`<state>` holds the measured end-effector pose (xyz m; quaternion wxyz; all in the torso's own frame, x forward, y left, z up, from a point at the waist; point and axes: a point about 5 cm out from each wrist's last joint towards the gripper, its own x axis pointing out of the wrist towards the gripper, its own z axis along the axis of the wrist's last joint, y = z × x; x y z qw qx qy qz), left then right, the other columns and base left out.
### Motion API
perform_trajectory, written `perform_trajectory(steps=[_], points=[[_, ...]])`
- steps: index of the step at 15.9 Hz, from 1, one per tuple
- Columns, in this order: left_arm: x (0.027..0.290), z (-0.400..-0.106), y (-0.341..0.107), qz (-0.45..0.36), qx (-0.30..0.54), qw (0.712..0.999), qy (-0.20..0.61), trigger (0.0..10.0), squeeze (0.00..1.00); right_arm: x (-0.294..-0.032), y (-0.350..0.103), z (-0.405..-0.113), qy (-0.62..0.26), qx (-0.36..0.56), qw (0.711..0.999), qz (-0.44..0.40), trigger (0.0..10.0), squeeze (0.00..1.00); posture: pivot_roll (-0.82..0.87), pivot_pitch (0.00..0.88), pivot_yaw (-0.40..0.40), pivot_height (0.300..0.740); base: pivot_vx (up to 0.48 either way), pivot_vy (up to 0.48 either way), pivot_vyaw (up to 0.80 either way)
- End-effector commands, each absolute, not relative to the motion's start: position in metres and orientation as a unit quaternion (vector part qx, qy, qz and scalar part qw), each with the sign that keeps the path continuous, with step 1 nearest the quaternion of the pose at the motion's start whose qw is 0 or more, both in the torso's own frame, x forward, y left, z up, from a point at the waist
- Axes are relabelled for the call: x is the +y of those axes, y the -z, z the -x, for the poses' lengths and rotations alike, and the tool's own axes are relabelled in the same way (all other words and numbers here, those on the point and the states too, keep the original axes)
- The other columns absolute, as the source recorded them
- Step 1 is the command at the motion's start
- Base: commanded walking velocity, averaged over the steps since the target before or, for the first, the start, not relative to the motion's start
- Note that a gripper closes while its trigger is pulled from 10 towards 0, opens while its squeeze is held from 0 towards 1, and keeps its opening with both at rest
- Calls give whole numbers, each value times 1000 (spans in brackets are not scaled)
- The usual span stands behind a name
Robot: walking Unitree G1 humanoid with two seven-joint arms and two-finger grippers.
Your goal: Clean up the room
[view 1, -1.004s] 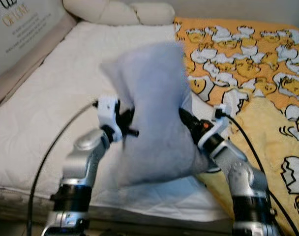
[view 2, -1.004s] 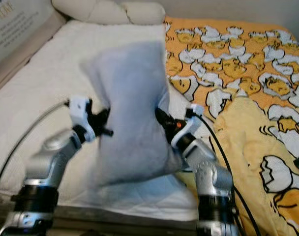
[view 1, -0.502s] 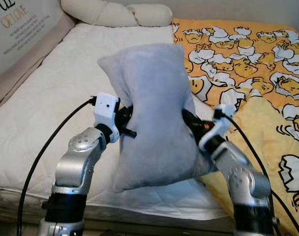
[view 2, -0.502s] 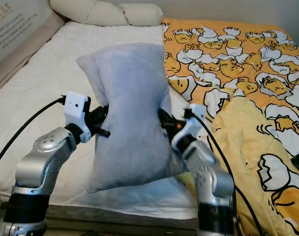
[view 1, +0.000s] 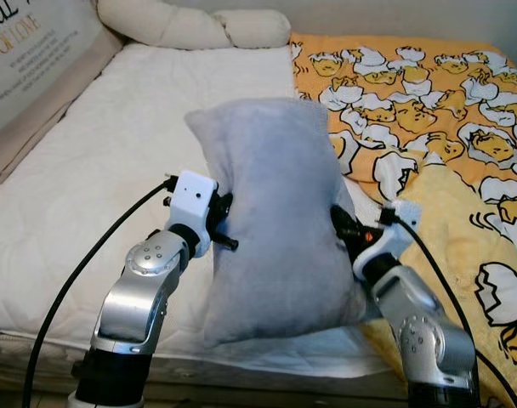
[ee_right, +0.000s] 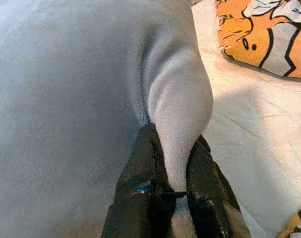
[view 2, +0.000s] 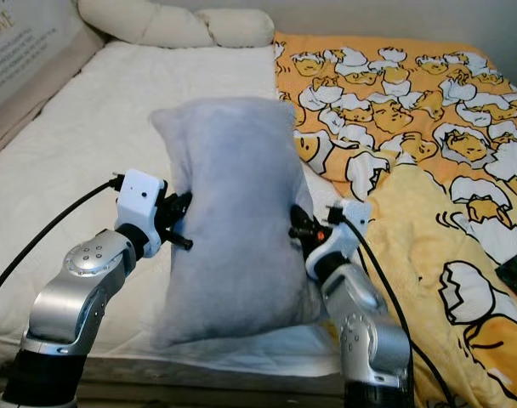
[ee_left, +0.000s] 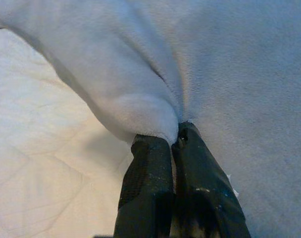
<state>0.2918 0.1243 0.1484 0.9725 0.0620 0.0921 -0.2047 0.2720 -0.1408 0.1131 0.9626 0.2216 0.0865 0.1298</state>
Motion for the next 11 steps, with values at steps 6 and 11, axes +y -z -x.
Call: perform_trajectory(steps=[6,11], points=[[133,-291,-152,-92,88,973,191,10000,0,-136,-125,-269,-139,68,962,-225,10000,0,-91,0,7,740,0,351,0],[136,-291,-146,-108,97,971,190,10000,0,-134,-122,-269,-144,84,963,-212,10000,0,-90,0,1,740,0,350,0]])
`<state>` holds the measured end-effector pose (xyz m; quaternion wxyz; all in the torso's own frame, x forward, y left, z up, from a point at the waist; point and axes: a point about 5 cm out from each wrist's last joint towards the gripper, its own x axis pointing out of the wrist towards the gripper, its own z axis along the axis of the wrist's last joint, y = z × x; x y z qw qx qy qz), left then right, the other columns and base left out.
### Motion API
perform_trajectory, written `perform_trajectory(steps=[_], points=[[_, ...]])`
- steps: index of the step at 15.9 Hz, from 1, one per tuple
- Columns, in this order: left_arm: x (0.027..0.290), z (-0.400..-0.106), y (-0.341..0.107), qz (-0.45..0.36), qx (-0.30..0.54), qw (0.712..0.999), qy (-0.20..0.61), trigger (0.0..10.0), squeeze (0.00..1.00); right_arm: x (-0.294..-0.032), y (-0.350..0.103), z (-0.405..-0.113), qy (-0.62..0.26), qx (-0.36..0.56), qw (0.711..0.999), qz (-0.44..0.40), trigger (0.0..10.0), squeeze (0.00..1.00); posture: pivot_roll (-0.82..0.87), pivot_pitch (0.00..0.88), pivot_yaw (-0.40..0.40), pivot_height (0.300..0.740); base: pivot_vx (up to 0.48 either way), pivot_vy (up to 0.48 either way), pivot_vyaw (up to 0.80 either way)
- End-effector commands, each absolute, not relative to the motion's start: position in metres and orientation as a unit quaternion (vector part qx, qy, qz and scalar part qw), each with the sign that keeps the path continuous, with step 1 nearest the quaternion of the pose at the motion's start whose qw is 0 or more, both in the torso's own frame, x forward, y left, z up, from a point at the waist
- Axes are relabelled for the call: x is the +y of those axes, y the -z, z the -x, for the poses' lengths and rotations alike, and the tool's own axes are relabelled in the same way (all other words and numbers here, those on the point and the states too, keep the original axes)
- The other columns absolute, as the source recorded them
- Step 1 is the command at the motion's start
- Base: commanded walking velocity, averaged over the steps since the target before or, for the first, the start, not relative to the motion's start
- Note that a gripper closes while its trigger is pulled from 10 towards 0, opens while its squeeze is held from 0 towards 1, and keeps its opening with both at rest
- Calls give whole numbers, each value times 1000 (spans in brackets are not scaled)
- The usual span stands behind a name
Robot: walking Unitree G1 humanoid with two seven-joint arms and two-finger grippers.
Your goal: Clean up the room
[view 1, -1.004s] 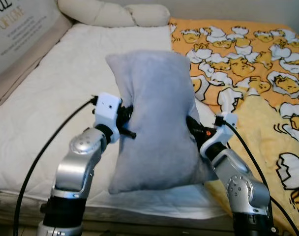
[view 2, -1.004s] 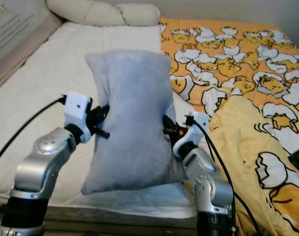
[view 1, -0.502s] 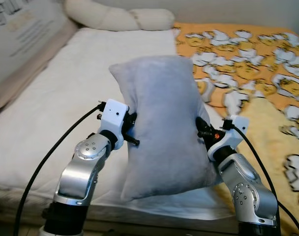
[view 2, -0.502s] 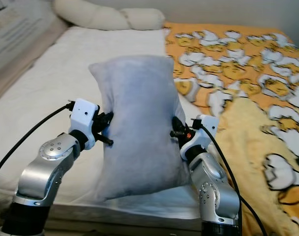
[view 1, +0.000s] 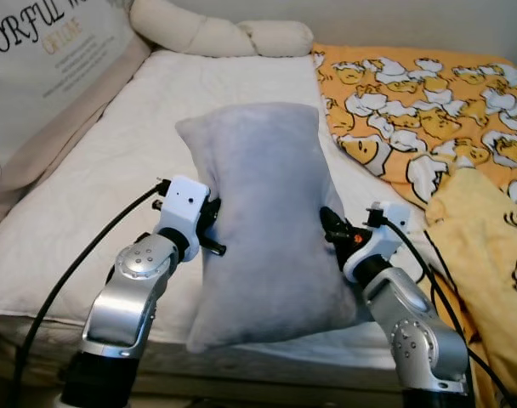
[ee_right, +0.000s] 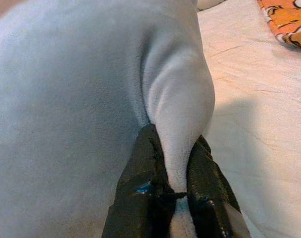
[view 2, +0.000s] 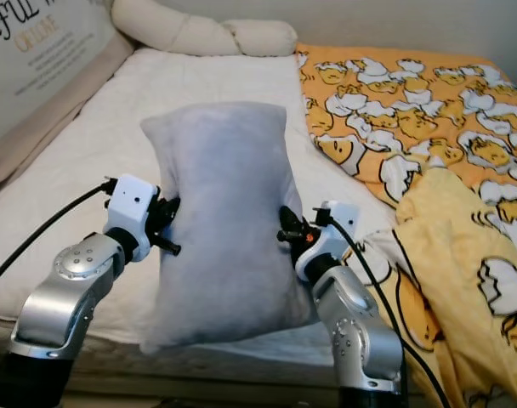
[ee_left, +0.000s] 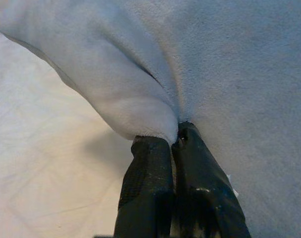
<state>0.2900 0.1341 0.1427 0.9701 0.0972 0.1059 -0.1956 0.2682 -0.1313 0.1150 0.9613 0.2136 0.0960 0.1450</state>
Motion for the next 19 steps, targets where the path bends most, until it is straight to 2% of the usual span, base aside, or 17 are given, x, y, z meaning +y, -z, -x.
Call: perform_trajectory(steps=[1,10,19], points=[[137,-292,-146,-111,97,971,190,10000,0,-135,-121,-269,-145,85,964,-205,10000,0,-89,0,1,740,0,349,0],[133,-297,-148,-119,94,967,205,10000,0,-134,-119,-268,-141,90,963,-213,10000,0,-99,0,27,740,0,348,0],[131,-296,-144,-124,94,965,210,10000,0,-134,-112,-263,-138,105,961,-216,10000,0,-95,0,2,740,0,350,0]])
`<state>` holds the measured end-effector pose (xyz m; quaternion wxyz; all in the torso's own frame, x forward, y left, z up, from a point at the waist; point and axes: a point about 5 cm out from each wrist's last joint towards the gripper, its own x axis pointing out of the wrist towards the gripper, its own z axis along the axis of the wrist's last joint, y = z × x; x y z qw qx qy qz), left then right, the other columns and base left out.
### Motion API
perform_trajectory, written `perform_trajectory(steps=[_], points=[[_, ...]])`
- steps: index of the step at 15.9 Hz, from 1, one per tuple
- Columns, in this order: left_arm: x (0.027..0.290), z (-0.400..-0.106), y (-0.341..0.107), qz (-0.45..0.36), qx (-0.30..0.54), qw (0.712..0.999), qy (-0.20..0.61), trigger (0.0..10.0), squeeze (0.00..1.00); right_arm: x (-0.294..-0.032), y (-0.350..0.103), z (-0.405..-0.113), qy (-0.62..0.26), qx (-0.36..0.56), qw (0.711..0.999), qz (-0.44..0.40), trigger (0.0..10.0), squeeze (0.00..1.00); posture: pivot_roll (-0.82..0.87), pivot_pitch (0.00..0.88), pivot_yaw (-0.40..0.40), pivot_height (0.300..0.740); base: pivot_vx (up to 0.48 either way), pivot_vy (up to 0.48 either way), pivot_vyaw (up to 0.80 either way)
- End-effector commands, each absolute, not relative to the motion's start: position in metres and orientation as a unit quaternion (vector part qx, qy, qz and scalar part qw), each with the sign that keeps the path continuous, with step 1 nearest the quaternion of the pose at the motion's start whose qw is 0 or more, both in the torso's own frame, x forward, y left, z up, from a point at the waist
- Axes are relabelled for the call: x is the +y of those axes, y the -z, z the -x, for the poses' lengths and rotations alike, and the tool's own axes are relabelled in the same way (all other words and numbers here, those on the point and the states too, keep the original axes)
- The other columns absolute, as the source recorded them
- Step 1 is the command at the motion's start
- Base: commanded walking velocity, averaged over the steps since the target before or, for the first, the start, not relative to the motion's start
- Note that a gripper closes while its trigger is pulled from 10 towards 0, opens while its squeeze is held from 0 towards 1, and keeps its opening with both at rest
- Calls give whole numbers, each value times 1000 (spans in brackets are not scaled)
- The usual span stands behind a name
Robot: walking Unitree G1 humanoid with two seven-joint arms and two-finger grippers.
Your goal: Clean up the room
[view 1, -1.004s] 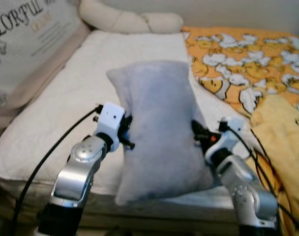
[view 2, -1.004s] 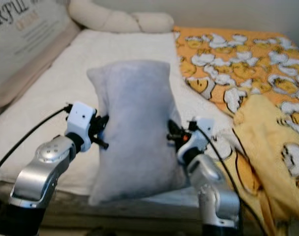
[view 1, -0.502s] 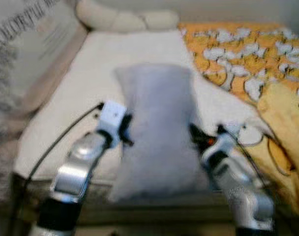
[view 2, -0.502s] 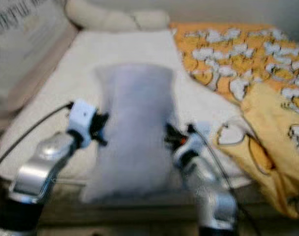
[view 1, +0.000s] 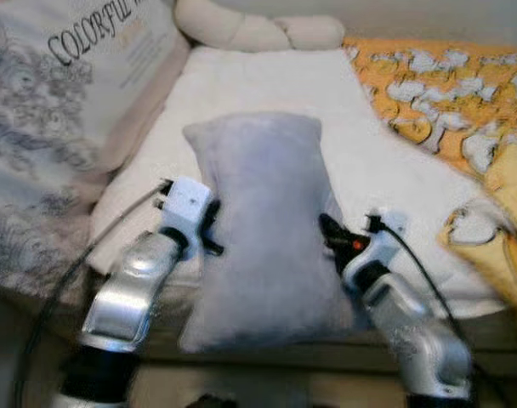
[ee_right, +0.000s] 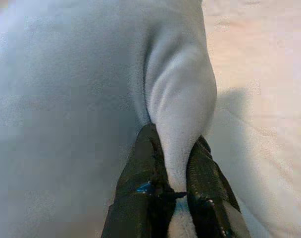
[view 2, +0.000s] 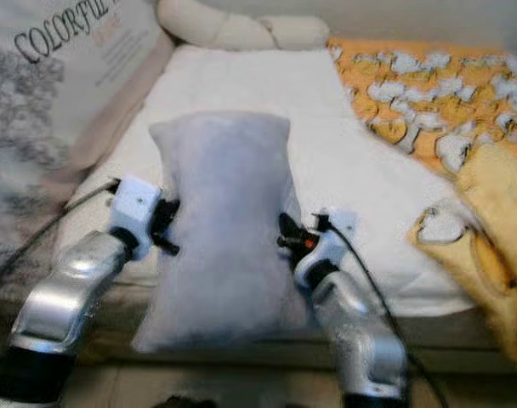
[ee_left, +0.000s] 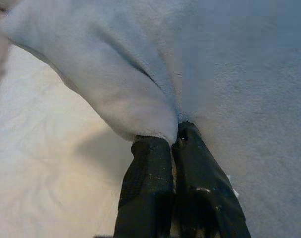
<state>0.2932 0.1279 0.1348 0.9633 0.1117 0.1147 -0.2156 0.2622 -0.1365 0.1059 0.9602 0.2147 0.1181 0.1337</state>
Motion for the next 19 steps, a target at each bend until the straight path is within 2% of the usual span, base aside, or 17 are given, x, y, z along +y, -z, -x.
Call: perform_trajectory(steps=[1,7,9,15,19], points=[[131,-296,-144,-124,94,965,211,10000,0,-134,-112,-263,-138,106,961,-216,10000,0,-95,0,2,740,0,349,0],[131,-296,-145,-125,91,965,211,10000,0,-132,-112,-264,-135,108,958,-228,10000,0,-85,0,0,740,0,342,0],[128,-295,-150,-103,74,970,208,10000,0,-134,-114,-266,-131,106,958,-231,10000,0,-88,0,3,740,0,0,0],[131,-300,-154,-103,65,972,200,10000,0,-132,-115,-268,-134,108,959,-226,10000,0,-86,0,1,740,0,0,0],[133,-302,-158,-88,60,974,200,10000,0,-131,-115,-269,-150,111,961,-205,10000,0,-85,0,8,740,314,0,0]])
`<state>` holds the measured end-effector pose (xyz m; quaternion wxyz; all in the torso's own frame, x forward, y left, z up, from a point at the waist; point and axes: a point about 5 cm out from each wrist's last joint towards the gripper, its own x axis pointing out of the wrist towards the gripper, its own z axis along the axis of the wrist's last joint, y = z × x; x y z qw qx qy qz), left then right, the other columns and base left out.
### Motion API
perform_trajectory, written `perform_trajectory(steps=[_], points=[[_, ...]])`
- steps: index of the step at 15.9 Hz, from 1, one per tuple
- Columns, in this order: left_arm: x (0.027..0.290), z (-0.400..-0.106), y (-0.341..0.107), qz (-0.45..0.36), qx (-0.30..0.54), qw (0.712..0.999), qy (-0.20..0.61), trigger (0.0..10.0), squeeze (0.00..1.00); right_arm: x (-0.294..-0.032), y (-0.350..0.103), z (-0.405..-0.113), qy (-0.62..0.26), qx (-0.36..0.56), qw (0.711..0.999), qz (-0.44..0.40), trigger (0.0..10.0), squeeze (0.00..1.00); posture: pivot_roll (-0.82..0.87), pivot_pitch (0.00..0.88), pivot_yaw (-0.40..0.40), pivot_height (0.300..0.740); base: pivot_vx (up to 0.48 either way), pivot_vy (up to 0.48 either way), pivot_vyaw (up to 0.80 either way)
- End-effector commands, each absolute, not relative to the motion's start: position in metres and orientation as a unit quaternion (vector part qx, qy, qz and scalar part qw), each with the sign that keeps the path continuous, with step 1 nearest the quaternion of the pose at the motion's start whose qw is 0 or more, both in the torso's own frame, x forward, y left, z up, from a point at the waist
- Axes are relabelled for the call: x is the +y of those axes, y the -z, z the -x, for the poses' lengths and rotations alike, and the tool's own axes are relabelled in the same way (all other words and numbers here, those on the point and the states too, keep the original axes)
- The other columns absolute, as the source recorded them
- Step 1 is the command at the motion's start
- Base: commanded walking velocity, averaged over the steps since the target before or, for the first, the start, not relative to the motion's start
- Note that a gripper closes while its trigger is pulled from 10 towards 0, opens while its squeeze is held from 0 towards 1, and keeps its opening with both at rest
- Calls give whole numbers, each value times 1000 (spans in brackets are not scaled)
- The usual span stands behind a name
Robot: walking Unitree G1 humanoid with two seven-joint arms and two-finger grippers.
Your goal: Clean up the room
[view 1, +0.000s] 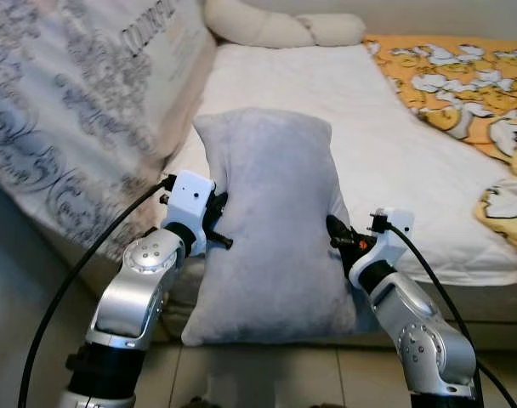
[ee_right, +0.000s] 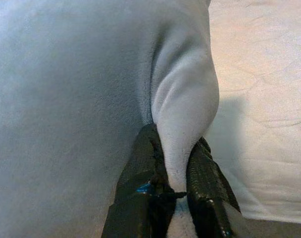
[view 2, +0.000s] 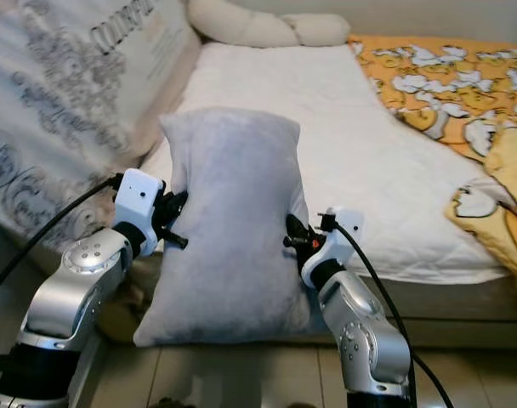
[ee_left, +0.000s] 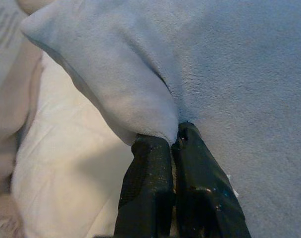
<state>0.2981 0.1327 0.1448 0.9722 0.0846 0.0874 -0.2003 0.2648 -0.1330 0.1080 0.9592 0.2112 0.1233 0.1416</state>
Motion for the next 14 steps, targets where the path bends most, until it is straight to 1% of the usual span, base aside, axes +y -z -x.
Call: perform_trajectory(steps=[1,2,4,5,9,14], points=[[133,-302,-158,-89,61,974,201,10000,0,-130,-116,-269,-159,106,962,-194,10000,0,-87,0,12,740,371,0,0],[134,-303,-158,-89,61,973,202,10000,0,-129,-116,-270,-162,105,963,-190,10000,0,-88,0,15,740,386,0,438],[134,-302,-156,-92,64,972,205,10000,0,-129,-118,-272,-163,100,965,-177,10000,0,-88,0,17,740,390,0,800],[134,-302,-156,-92,65,972,206,10000,0,-129,-117,-272,-161,102,964,-184,10000,0,-87,0,16,740,386,0,769],[136,-302,-155,-96,68,972,205,10000,0,-127,-116,-270,-175,107,961,-183,10000,0,-84,0,7,740,391,0,0],[139,-304,-153,-104,73,970,205,10000,0,-125,-114,-270,-186,113,960,-176,10000,0,-93,0,14,740,385,0,0]])
